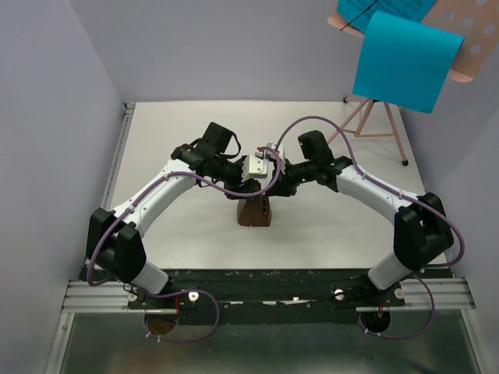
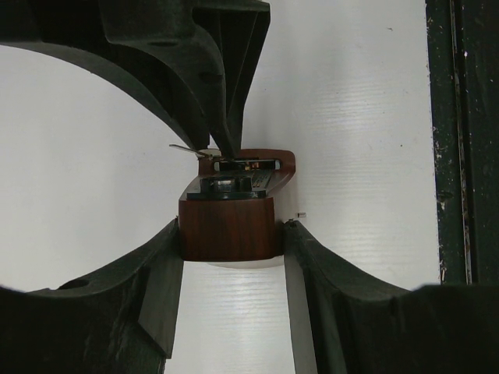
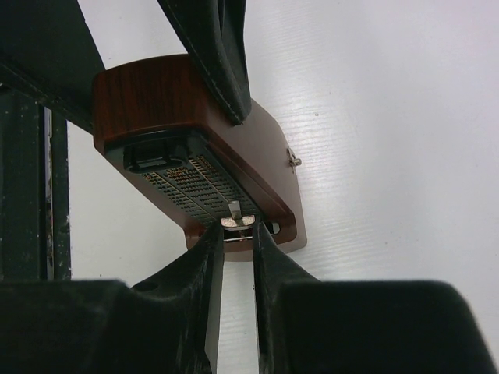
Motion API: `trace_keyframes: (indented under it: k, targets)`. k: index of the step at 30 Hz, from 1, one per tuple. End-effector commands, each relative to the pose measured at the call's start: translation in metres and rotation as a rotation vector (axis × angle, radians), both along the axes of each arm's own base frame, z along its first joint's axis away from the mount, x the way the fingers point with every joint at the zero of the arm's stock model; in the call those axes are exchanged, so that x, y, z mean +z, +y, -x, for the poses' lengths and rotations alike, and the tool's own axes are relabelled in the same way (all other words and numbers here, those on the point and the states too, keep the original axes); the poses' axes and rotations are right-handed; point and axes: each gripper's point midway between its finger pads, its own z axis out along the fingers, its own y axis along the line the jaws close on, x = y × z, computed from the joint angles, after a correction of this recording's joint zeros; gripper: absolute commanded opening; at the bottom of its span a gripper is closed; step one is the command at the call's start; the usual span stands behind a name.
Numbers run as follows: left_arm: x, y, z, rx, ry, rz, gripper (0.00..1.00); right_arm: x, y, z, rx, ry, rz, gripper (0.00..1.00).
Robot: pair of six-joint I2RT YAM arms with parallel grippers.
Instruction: Pack up the instrument practice props
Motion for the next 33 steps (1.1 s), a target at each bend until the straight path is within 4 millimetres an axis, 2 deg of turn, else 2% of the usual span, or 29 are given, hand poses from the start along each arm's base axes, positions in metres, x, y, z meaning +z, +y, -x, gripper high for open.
trace_keyframes:
  k: [1,8,18,26,31,33]
  targets:
    - [0.001,0.002,-0.012,-0.026,-0.099,-0.023,0.0,0.006,0.007,0.0,0.022,0.003,-0.023,0.23]
    - [0.003,-0.001,-0.015,-0.027,-0.106,-0.011,0.0,0.011,0.017,-0.003,0.039,0.007,-0.043,0.23]
    - [0.002,-0.005,-0.026,0.024,-0.145,-0.011,0.0,0.016,0.027,0.005,0.082,0.004,-0.064,0.23]
    - [0.005,-0.005,-0.045,0.154,-0.194,0.028,0.0,0.021,0.027,0.016,0.154,-0.043,-0.075,0.23]
    - [0.007,0.001,-0.054,0.226,-0.272,0.053,0.0,0.021,0.02,0.028,0.232,-0.097,-0.062,0.24]
    - [0.009,0.004,-0.057,0.254,-0.314,0.068,0.05,0.02,0.018,0.031,0.252,-0.11,-0.055,0.24]
